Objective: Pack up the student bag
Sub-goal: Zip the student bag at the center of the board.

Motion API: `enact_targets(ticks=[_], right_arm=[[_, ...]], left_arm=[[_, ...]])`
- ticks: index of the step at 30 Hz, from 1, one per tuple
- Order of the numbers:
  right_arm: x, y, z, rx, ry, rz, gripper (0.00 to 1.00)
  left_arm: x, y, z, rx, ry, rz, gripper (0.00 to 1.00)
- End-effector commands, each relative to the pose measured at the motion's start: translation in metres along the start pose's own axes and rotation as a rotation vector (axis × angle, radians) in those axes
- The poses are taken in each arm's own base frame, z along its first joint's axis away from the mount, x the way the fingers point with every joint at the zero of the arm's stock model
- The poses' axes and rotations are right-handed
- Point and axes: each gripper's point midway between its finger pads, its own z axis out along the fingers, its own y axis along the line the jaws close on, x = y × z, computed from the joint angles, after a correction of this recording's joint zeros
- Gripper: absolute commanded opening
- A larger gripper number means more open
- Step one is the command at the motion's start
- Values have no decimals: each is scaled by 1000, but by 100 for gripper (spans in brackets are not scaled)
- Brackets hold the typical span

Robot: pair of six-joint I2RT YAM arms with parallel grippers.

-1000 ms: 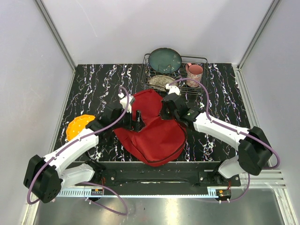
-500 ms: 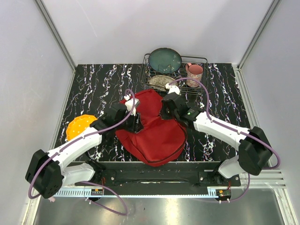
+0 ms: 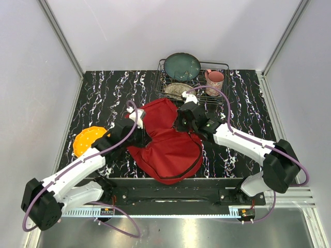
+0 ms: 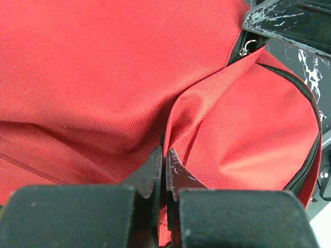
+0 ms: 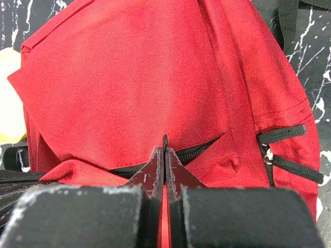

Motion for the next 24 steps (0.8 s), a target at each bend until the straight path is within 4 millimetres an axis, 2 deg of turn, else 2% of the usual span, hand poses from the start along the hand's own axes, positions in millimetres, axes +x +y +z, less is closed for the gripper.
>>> enact_targets(ticks=[1,6,11,14,20,24], right_arm=[[-22,-1,2,22,-84,42,0],[-30,0,3,24,-127,94,0],[-25,-39,15,154,-110,143,0],[-18,-52,19,177,-105,175,0],[2,-61,28,181,-65,215,0],[10,-55,26,129,-49,232,0]], left_arm=[[-9,16,-18,-93,-89,-67,0],[-11,13,-23,-78,-113,-96,0],[-16,25,-43,-136,-187,-120,0],[-17,31,-53,-163,-227,-129,0],[-11,37,-55,-177,-234,-156,0],[-7,34,-52,-163,-213,-148,0]])
